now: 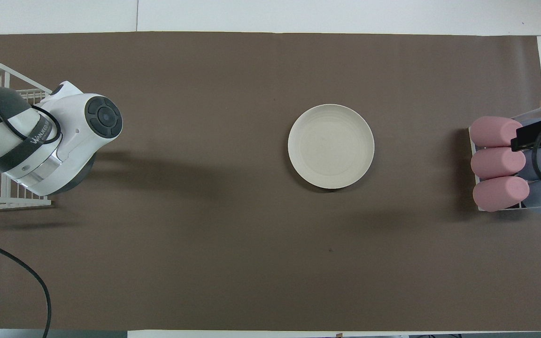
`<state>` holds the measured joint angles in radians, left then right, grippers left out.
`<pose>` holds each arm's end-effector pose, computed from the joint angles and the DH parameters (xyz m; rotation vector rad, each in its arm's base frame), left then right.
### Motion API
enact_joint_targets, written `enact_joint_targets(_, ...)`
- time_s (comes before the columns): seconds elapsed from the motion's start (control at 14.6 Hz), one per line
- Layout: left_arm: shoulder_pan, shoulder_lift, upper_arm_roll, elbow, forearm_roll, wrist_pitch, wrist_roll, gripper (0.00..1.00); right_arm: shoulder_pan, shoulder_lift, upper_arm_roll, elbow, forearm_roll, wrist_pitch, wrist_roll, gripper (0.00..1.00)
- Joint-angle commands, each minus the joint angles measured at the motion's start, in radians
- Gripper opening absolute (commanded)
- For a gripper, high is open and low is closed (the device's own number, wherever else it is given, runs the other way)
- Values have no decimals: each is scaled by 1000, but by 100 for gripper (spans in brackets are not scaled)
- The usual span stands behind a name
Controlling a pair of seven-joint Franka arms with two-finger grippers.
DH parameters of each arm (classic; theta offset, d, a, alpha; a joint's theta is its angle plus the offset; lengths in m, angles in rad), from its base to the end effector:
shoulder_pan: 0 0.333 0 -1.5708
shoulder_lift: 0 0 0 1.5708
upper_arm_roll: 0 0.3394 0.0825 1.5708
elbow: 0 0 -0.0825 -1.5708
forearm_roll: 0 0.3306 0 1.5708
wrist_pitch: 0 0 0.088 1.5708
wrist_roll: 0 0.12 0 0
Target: Wipe plate with sponge
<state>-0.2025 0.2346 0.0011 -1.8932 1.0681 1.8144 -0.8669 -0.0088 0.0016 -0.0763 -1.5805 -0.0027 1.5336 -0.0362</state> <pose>0.5616 -0.0295 0.4398 -2.1259 -0.2209 -0.3014 0.4948 -0.0425 0.6269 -3.1396 0.0768 0.0763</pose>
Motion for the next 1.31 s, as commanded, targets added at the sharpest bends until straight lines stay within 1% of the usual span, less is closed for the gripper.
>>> enact_joint_targets(0.0, 2, 3, 4, 83, -103, 13, 75, 100, -14, -14, 6, -16, 15, 14, -11, 100)
enact_joint_targets(0.14, 3, -3, 4, 165, -215, 8, 158, 100, -13, -14, 6, -15, 15, 16, -11, 100)
enact_joint_targets(0.27, 5, -6, 8, 253, -379, -10, 232, 100, -13, -14, 6, -15, 15, 17, -8, 100)
enact_joint_targets(0.34, 5, -8, 10, 269, -433, -23, 236, 100, -11, -14, 7, -13, 16, 17, -2, 100)
enact_joint_targets(0.55, 2, -55, 5, 269, -538, -43, 236, 100, -8, -14, 9, -10, 16, 17, 1, 100)
enact_joint_targets(0.76, -3, -139, 5, 261, -715, -72, 238, 100, -7, -12, 9, -9, 16, 17, 1, 100)
enact_joint_targets(0.89, -8, -169, 4, 270, -802, -119, 238, 100, -5, -12, 9, -9, 16, 17, 1, 100)
enact_joint_targets(1.1, -9, -213, 0, 269, -890, -156, 244, 100, -5, -12, 9, -9, 16, 17, 1, 100)
enact_joint_targets(1.24, -9, -231, 0, 267, -933, -182, 307, 100, -5, -12, 9, -7, 16, 17, 1, 100)
